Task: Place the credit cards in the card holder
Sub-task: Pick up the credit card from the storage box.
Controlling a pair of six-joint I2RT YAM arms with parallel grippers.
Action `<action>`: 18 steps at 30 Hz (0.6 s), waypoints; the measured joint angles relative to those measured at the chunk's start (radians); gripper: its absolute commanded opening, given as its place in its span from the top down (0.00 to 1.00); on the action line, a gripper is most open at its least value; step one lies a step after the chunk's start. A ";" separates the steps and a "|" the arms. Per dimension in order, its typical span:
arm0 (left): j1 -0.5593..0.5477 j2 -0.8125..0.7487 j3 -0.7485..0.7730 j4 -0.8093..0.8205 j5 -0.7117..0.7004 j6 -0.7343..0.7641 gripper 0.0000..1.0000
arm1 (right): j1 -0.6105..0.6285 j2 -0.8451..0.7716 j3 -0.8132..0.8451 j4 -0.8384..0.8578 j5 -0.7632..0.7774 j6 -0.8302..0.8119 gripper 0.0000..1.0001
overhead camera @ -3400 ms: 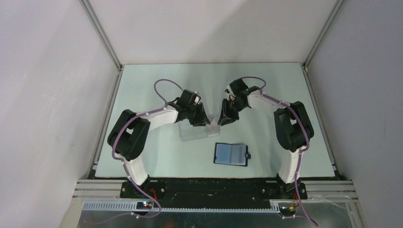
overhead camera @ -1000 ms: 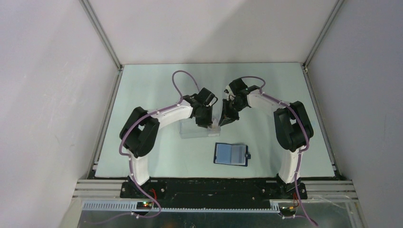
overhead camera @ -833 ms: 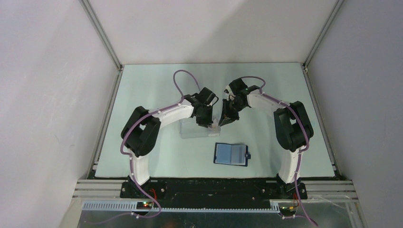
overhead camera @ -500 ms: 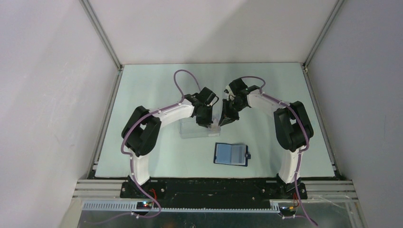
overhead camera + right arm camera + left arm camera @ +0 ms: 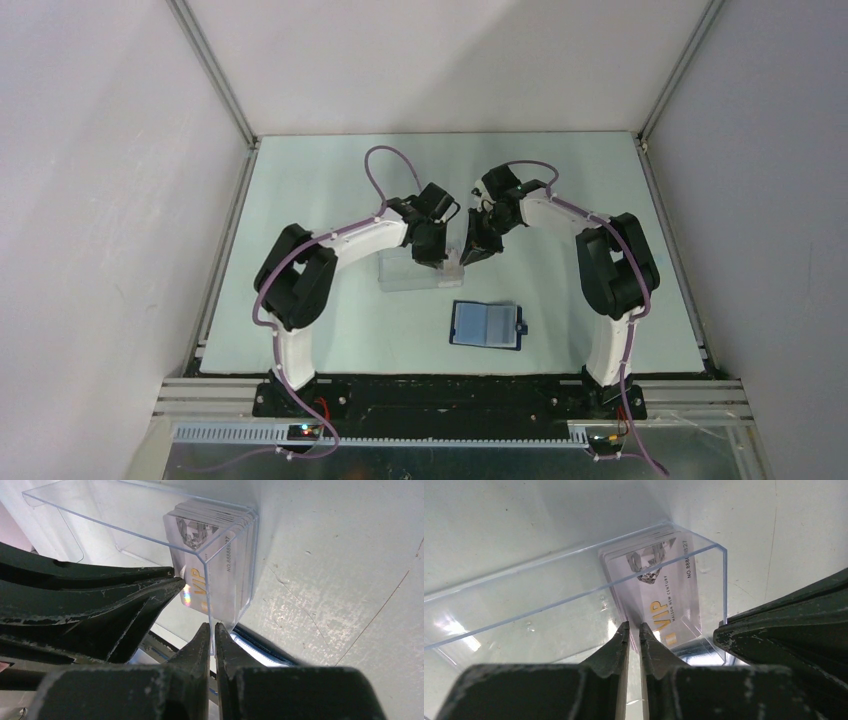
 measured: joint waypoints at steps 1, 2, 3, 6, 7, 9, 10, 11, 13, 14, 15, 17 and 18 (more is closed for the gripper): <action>0.000 -0.003 0.000 0.000 0.000 0.000 0.85 | 0.000 0.000 0.000 0.000 0.000 0.000 0.92; 0.000 -0.006 0.000 -0.001 0.000 0.000 0.85 | 0.000 0.000 0.000 0.000 0.000 0.000 0.91; 0.000 -0.011 0.000 -0.002 0.000 0.000 0.85 | 0.000 0.000 0.000 0.000 0.000 0.000 0.91; -0.002 -0.026 0.000 -0.003 0.000 0.000 0.85 | 0.000 0.000 0.000 0.000 0.000 0.000 0.91; -0.002 -0.032 0.000 -0.003 0.000 0.000 0.86 | 0.000 0.000 0.000 0.000 0.000 0.000 0.91; -0.004 -0.042 0.000 -0.003 0.000 0.000 0.85 | 0.000 0.000 0.000 0.000 0.000 0.000 0.91; -0.005 -0.047 0.000 -0.003 0.000 -0.001 0.85 | 0.000 0.000 0.000 0.000 0.000 0.000 0.91; -0.005 -0.050 0.000 -0.002 0.001 -0.001 0.85 | 0.000 0.000 0.000 0.000 0.000 0.000 0.91; -0.006 -0.053 0.000 0.000 0.002 -0.002 0.84 | 0.000 0.000 0.000 0.000 0.000 0.000 0.91; -0.006 -0.053 0.000 0.000 0.002 -0.003 0.83 | 0.000 0.000 0.000 0.000 0.000 0.000 0.91; -0.006 -0.053 0.000 0.000 0.002 -0.004 0.83 | 0.000 0.000 0.000 0.000 0.000 0.000 0.91; -0.006 -0.054 0.000 0.001 0.004 -0.010 0.81 | 0.000 0.000 0.000 0.000 0.000 0.000 0.91; -0.006 -0.054 0.000 0.002 0.006 -0.011 0.79 | 0.000 0.000 0.000 0.000 0.000 0.000 0.91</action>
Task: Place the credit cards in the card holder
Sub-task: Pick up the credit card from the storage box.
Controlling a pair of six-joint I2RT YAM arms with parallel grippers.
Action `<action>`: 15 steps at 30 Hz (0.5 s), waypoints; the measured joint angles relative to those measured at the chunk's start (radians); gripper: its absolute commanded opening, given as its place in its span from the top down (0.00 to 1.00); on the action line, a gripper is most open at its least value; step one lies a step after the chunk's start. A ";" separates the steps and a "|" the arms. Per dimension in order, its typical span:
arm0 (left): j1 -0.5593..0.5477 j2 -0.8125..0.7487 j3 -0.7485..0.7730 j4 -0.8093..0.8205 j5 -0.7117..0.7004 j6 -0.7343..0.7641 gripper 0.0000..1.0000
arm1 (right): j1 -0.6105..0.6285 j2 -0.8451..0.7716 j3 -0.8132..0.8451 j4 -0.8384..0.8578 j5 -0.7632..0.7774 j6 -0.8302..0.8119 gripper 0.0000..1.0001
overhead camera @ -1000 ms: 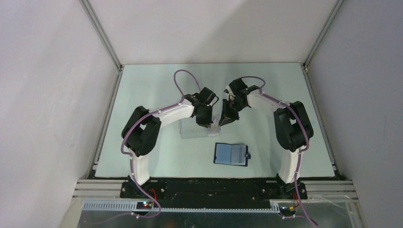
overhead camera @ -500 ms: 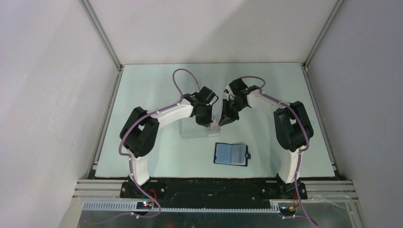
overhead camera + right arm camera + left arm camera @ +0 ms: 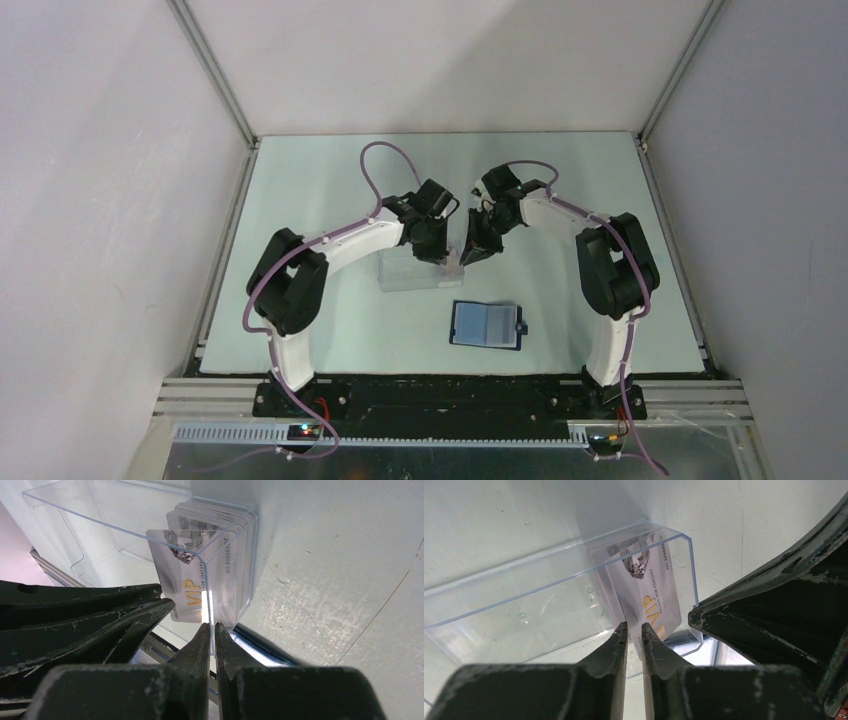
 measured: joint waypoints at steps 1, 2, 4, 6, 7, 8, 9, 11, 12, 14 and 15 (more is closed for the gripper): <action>0.000 0.000 0.000 0.001 0.002 0.000 0.79 | 0.000 0.000 0.000 0.000 0.000 0.000 0.91; 0.000 0.000 0.000 0.002 0.004 -0.001 0.78 | 0.000 0.000 0.000 0.000 0.000 0.000 0.91; 0.000 -0.002 0.000 0.003 0.007 -0.008 0.78 | 0.000 0.000 0.000 0.000 0.000 0.000 0.91; 0.000 -0.006 0.000 0.005 0.010 -0.010 0.77 | 0.000 0.000 0.000 0.000 0.000 0.000 0.91; 0.000 -0.011 0.000 0.007 0.011 -0.013 0.77 | 0.000 0.000 0.000 0.000 0.000 0.000 0.91; -0.001 -0.016 0.000 0.011 0.013 -0.016 0.77 | 0.000 0.000 0.000 0.000 0.000 0.000 0.91; -0.002 -0.021 0.000 0.014 0.014 -0.016 0.77 | 0.000 0.000 0.000 0.000 0.000 0.000 0.91; -0.005 -0.031 0.001 0.024 0.019 -0.016 0.76 | 0.000 0.000 0.000 0.000 0.000 0.000 0.91; -0.005 -0.033 0.002 0.028 0.021 -0.016 0.76 | 0.000 0.000 0.000 0.000 0.000 0.000 0.91; -0.008 -0.034 0.002 0.039 0.026 -0.016 0.76 | 0.000 0.001 0.000 0.000 0.000 0.000 0.91; -0.009 -0.034 0.002 0.041 0.029 -0.016 0.76 | 0.000 0.002 0.000 0.000 -0.001 0.000 0.91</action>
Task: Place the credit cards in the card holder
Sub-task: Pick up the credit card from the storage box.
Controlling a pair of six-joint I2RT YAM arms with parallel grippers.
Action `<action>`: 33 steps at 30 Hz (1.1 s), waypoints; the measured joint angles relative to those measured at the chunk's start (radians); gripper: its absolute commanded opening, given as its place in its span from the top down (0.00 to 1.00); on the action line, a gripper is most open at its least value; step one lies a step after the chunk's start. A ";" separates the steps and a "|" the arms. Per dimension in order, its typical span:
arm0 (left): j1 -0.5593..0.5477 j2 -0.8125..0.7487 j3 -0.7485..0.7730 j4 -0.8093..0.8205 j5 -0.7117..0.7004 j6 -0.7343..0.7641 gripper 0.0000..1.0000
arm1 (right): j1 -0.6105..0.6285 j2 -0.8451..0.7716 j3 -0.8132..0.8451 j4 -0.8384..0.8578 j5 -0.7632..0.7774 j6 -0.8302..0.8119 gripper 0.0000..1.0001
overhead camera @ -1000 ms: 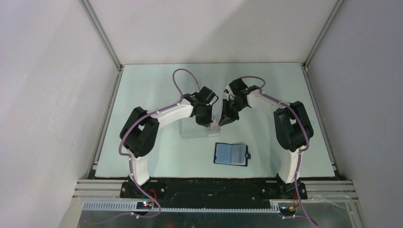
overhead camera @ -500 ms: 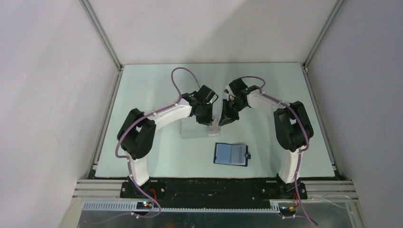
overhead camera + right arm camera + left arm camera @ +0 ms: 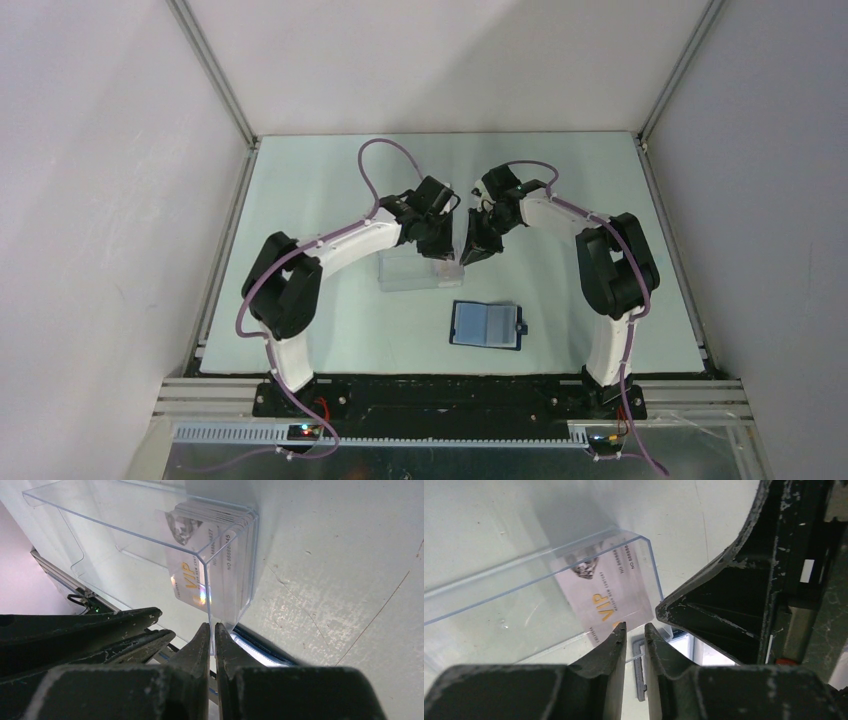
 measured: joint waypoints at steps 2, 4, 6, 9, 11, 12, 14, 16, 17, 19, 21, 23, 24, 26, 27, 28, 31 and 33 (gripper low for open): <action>-0.001 0.000 0.000 0.004 0.008 0.000 0.75 | 0.000 0.000 0.000 0.000 0.000 0.000 0.91; -0.002 0.000 0.000 0.008 0.010 0.000 0.72 | 0.000 0.000 0.000 0.000 -0.001 0.000 0.92; -0.002 0.000 0.000 0.008 0.010 0.000 0.66 | 0.000 0.000 0.000 0.000 -0.001 0.000 0.91; -0.002 0.000 0.000 0.008 0.001 0.001 0.61 | 0.000 0.001 0.000 0.000 -0.002 -0.001 0.91; -0.002 0.000 -0.001 0.009 -0.014 0.001 0.60 | 0.000 0.004 0.000 0.002 -0.010 -0.001 0.91; 0.000 0.000 -0.003 0.010 -0.021 0.000 0.59 | 0.000 0.005 0.000 0.003 -0.014 -0.001 0.91; 0.006 0.000 -0.014 0.017 -0.029 0.000 0.57 | 0.000 0.006 0.000 0.003 -0.018 -0.001 0.91; 0.015 0.000 -0.038 0.023 -0.037 0.000 0.56 | 0.000 0.007 0.000 0.003 -0.019 -0.001 0.91; 0.023 0.000 -0.055 0.023 -0.039 0.000 0.55 | 0.000 0.007 0.000 0.003 -0.019 -0.001 0.91; 0.041 0.000 -0.083 0.023 -0.041 0.000 0.54 | 0.000 0.007 0.000 0.003 -0.019 -0.002 0.90; 0.065 0.000 -0.110 0.021 -0.040 0.000 0.53 | 0.000 0.006 0.000 0.004 -0.018 -0.002 0.88; 0.088 -0.002 -0.129 0.022 -0.035 0.001 0.52 | 0.000 0.006 0.000 0.004 -0.018 -0.003 0.85; 0.100 -0.004 -0.138 0.023 -0.031 0.001 0.52 | 0.001 0.006 0.000 0.004 -0.017 -0.003 0.81; 0.119 -0.013 -0.151 0.028 -0.017 0.001 0.52 | 0.003 0.005 0.000 0.003 -0.008 -0.005 0.75; 0.128 -0.024 -0.162 0.036 -0.010 0.001 0.51 | 0.005 0.003 0.000 0.001 0.001 -0.005 0.73; 0.133 -0.033 -0.171 0.040 -0.004 0.001 0.50 | 0.007 0.001 0.000 -0.002 0.009 -0.004 0.72; 0.151 -0.080 -0.213 0.075 0.029 0.001 0.50 | 0.011 -0.022 0.000 -0.020 0.047 -0.011 0.71; 0.161 -0.109 -0.233 0.097 0.052 0.000 0.50 | 0.014 -0.041 0.005 -0.039 0.070 -0.016 0.72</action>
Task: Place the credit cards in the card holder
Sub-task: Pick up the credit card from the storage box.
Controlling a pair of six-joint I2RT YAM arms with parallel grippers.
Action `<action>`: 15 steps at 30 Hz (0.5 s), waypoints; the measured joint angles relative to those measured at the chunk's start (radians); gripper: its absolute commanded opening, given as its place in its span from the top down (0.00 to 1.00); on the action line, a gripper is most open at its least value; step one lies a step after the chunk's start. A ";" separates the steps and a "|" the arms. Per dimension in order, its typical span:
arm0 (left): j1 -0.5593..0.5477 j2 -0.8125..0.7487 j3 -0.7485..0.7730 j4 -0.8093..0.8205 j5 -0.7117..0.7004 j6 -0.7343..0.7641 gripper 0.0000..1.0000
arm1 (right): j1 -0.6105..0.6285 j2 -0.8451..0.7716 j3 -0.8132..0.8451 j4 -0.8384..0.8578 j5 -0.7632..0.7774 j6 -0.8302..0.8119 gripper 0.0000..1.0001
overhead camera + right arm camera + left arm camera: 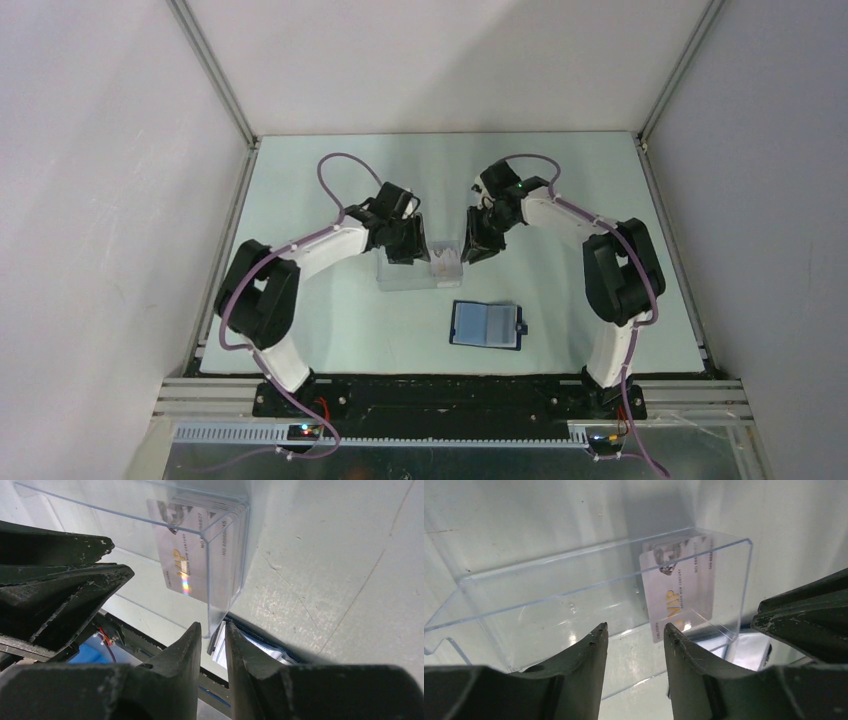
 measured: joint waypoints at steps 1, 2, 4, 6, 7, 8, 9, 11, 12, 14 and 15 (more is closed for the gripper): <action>0.005 -0.013 -0.010 0.016 0.014 0.000 0.50 | 0.005 -0.010 0.014 -0.019 0.018 -0.005 0.74; 0.009 -0.021 -0.017 0.026 0.024 0.000 0.50 | 0.008 -0.013 0.026 -0.029 0.029 -0.008 0.76; 0.023 -0.037 -0.034 0.056 0.053 -0.002 0.49 | 0.016 -0.019 0.064 -0.043 0.060 -0.017 0.84; 0.037 -0.044 -0.054 0.093 0.083 -0.008 0.49 | 0.031 -0.022 0.100 -0.052 0.082 -0.028 0.95; 0.045 -0.044 -0.064 0.107 0.097 -0.010 0.49 | 0.040 -0.022 0.117 -0.055 0.092 -0.032 0.97; 0.053 -0.044 -0.077 0.126 0.113 -0.017 0.49 | 0.052 -0.021 0.131 -0.059 0.100 -0.038 1.00; 0.059 -0.044 -0.086 0.135 0.123 -0.019 0.49 | 0.061 -0.020 0.142 -0.063 0.105 -0.042 1.00; 0.071 -0.044 -0.104 0.158 0.146 -0.027 0.49 | 0.083 -0.011 0.172 -0.077 0.118 -0.049 1.00; 0.074 -0.044 -0.108 0.164 0.153 -0.029 0.49 | 0.093 -0.001 0.190 -0.084 0.127 -0.052 1.00; 0.081 -0.044 -0.116 0.186 0.174 -0.036 0.49 | 0.113 0.024 0.217 -0.089 0.145 -0.056 1.00; 0.083 -0.044 -0.118 0.197 0.181 -0.038 0.49 | 0.122 0.039 0.224 -0.090 0.157 -0.058 1.00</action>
